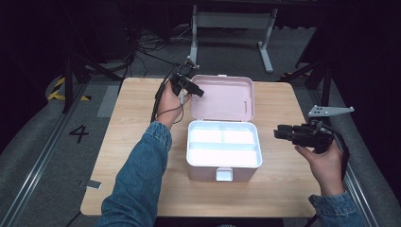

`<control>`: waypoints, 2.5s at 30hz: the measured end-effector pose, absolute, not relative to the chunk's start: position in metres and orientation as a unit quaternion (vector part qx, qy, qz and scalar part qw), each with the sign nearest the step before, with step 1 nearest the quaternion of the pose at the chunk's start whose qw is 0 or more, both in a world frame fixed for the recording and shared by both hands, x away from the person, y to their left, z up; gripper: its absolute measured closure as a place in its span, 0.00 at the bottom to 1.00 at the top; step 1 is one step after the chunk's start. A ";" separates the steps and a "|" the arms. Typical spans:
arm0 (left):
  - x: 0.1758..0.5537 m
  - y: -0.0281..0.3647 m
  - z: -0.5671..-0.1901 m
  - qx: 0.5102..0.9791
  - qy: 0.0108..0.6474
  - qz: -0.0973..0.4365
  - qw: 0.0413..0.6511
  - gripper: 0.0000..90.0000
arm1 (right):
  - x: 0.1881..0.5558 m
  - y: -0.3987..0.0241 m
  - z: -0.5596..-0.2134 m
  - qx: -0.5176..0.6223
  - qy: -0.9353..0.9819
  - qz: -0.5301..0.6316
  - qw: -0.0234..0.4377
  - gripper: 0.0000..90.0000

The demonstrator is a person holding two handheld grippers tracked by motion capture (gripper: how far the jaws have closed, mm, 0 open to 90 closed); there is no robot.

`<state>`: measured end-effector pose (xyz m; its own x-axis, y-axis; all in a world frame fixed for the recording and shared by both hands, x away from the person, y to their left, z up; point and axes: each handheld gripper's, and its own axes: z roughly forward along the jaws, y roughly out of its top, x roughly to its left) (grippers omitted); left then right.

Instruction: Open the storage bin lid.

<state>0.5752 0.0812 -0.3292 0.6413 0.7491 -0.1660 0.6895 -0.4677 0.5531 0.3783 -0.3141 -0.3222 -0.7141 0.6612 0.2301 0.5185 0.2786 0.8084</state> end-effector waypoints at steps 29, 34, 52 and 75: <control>0.479 0.115 -0.266 0.865 0.358 0.105 0.337 0.49 | 0.390 -0.309 -0.316 0.354 0.796 0.485 0.072 0.69; 0.449 0.131 -0.258 0.867 0.352 0.123 0.330 0.49 | 0.398 -0.313 -0.316 0.363 0.795 0.481 0.071 0.68; 0.389 0.185 -0.278 0.874 0.376 0.133 0.278 0.44 | 0.410 -0.336 -0.324 0.410 0.809 0.411 0.089 0.64; 0.393 0.220 -0.349 0.865 0.445 0.104 0.208 0.36 | 0.416 -0.354 -0.344 0.437 0.816 0.362 0.108 0.60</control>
<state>0.3928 0.2197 -0.3491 0.5815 0.8135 -0.0057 0.7273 -0.5168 0.4516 0.4161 -0.3536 -0.3436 -0.5951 0.7913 0.1403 0.6353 0.3563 0.6852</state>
